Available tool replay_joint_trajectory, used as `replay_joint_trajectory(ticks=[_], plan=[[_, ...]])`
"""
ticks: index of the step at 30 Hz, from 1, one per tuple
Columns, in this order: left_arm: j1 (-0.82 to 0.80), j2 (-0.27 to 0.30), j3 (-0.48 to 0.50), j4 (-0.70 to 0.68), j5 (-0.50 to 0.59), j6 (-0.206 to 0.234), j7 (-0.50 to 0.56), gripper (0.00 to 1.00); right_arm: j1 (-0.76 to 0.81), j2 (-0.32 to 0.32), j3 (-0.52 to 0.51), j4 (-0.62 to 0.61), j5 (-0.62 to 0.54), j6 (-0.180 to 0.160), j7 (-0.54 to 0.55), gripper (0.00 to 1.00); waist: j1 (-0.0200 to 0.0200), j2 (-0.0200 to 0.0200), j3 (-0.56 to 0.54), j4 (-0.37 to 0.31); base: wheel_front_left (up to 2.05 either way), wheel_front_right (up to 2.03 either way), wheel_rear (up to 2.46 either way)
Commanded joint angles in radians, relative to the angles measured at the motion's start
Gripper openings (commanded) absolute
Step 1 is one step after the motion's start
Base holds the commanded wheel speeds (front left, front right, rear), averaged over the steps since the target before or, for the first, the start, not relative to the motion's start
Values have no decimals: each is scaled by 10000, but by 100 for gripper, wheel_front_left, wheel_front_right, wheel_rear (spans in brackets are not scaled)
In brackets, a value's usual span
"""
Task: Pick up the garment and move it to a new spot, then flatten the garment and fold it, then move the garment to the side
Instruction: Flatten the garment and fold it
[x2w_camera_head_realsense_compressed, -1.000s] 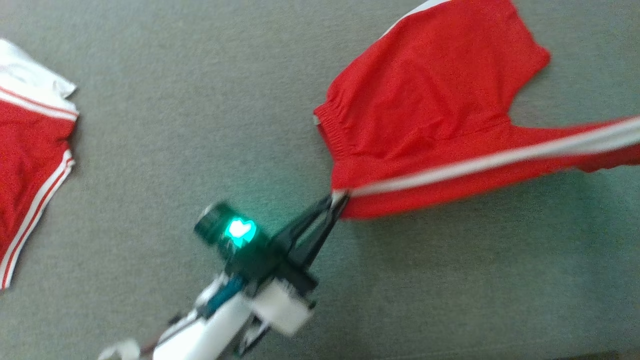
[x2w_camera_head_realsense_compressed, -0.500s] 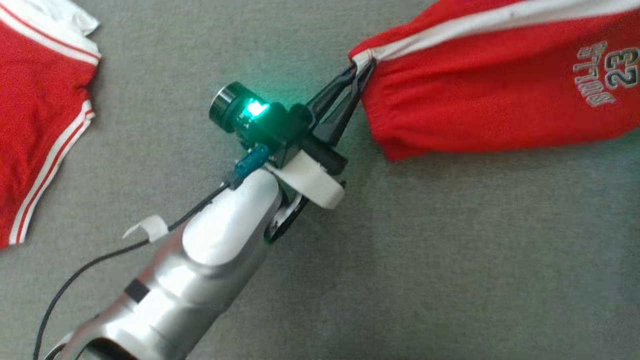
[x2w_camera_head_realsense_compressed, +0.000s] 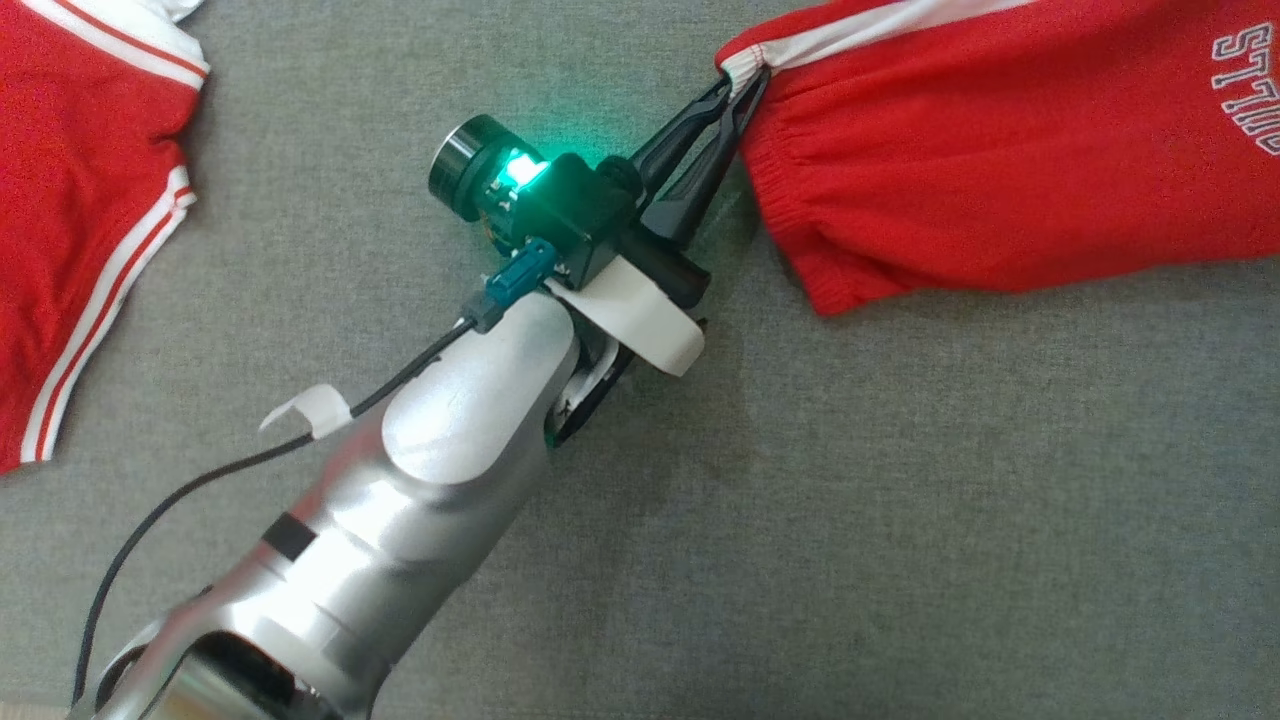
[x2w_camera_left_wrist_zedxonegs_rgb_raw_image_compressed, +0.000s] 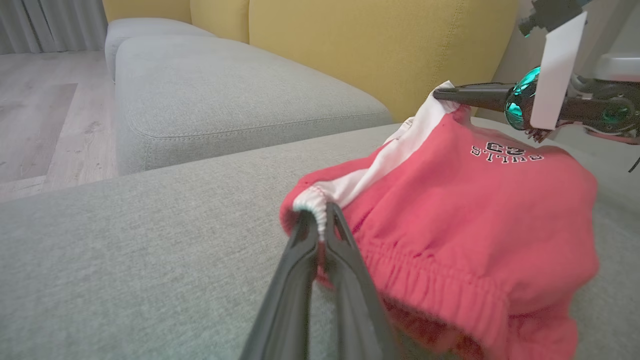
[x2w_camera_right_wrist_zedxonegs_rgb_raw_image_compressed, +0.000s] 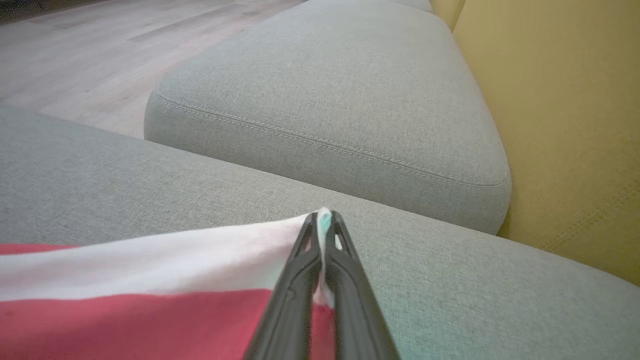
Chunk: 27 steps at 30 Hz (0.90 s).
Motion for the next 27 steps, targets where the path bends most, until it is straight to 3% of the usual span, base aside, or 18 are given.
replay_joint_trajectory(ticks=[1, 2, 4, 5, 8, 12, 19, 25, 26, 27], plan=[[-166, 80, 211, -175, -90, 103, -98, 0, -59, -155, 51, -91, 41, -7, -277, 100, -1, 0, -20, -4, 0, 0, 0], [-132, 72, 231, -158, -123, 149, -122, 13, -108, -75, 19, 115, 146, -7, -478, 100, -1, 0, -52, 2, 0, 0, 0], [-27, 62, 233, -168, -118, 253, -162, 91, -90, 46, -9, 502, 414, -7, -815, 100, -1, 0, -160, 16, 0, 0, 0], [48, 58, 272, -223, -83, 364, -181, 100, -20, 86, -15, 631, 514, -7, -975, 100, -1, 0, -231, 16, 0, 0, 0], [425, 49, 486, -671, 143, 778, -206, 100, 377, 118, -110, 897, 670, -7, -1435, 100, -1, 0, -509, 26, 0, 0, 0], [1686, 84, 1230, -2201, 1112, 1670, -211, 100, 1372, 279, -475, 1299, 1009, -7, -1476, 100, -1, 0, -1080, 89, 0, 0, 0], [3596, 197, 2030, -3922, 2170, 2316, -212, 100, 2103, 400, -1076, 2276, 1534, -7, -854, 100, -1, 0, -1669, 542, 0, 0, 0], [5066, 192, 2632, -4950, 2706, 2403, -213, 100, 2518, 540, -943, 2860, 2690, -7, 395, 100, -1, 0, -1988, 1108, 0, 0, 0], [5230, 196, 2719, -5066, 2791, 2401, -213, 100, 2563, 509, -873, 2856, 2864, -7, 618, 88, -1, 0, -2007, 1175, 0, 0, 0], [5372, 196, 2806, -5171, 2859, 2396, -213, 100, 2606, 456, -803, 2842, 2982, -7, 785, 47, -1, 0, -2023, 1230, 0, 0, 0]])
